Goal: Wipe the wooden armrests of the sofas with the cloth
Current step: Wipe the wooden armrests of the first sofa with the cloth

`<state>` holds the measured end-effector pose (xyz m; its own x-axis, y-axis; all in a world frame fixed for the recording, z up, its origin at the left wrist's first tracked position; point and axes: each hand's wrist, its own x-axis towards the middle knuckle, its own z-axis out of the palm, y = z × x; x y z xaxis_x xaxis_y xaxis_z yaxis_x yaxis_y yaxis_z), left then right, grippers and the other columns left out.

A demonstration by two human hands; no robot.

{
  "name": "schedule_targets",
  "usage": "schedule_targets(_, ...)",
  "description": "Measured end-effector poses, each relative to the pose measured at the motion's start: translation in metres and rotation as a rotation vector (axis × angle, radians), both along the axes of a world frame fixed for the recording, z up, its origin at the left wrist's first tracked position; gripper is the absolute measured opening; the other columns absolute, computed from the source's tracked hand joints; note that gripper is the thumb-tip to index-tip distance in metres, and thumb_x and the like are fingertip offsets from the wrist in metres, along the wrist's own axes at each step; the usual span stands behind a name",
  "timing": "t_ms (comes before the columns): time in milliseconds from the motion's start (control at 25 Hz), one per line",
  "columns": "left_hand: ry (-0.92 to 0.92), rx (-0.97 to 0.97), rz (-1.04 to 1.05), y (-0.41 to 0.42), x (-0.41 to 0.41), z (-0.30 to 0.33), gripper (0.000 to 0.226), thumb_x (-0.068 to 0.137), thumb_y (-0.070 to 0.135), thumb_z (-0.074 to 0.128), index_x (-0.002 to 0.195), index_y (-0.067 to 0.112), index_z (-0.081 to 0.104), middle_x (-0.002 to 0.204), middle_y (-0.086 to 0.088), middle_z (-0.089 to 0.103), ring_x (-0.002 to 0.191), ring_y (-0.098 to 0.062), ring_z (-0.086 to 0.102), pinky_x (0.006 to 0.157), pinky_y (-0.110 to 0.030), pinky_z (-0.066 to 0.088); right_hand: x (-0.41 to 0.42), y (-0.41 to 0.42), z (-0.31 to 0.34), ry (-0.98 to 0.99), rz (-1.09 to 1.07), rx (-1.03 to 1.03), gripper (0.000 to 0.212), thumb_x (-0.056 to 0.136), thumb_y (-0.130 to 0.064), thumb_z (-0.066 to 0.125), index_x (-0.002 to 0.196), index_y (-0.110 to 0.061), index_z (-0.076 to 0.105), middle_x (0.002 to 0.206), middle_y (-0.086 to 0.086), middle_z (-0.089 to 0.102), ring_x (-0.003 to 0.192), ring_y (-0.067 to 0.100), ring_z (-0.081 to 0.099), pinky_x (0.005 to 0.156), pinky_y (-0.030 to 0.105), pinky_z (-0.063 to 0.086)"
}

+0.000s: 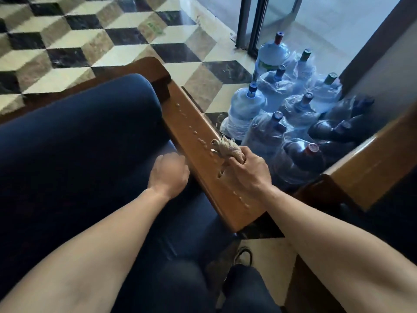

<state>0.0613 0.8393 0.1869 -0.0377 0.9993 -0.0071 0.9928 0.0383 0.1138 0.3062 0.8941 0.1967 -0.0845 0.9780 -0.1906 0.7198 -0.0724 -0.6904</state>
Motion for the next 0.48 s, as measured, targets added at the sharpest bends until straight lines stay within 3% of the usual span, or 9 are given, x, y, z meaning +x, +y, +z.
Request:
schedule_targets(160,0.099,-0.026,0.024,0.044,-0.001,0.006,0.035,0.096,0.029,0.049,0.120,0.007,0.062,0.118,-0.013,0.063,0.112,-0.031,0.057,0.107,-0.046,0.038,-0.002,0.045,-0.009,-0.036,0.146,0.055,0.055,0.085,-0.068,0.054,0.136,-0.045,0.052,0.116,-0.004,0.070,0.103,0.025,0.065,0.079,0.036,0.043)
schedule_targets(360,0.177,-0.003,-0.004,0.101,-0.039,-0.019,0.032,0.095,0.027,0.047,0.118,0.010,0.061,0.116,-0.010,0.062,0.109,-0.028,0.056,0.103,-0.043,0.039,-0.050,0.105,-0.041,0.043,0.083,0.061,0.051,0.088,-0.063,0.054,0.135,-0.043,0.055,0.123,-0.001,0.071,0.107,0.028,0.065,0.080,0.036,0.042)
schedule_targets(480,0.181,0.013,-0.083,0.149,-0.076,-0.052,0.030,0.094,0.018,0.048,0.118,0.006,0.062,0.117,-0.012,0.062,0.110,-0.029,0.056,0.104,-0.041,0.041,-0.089,0.144,-0.068,0.039,0.051,0.079,0.051,0.091,-0.062,0.053,0.138,-0.040,0.055,0.125,-0.001,0.069,0.111,0.028,0.063,0.089,0.040,0.048)
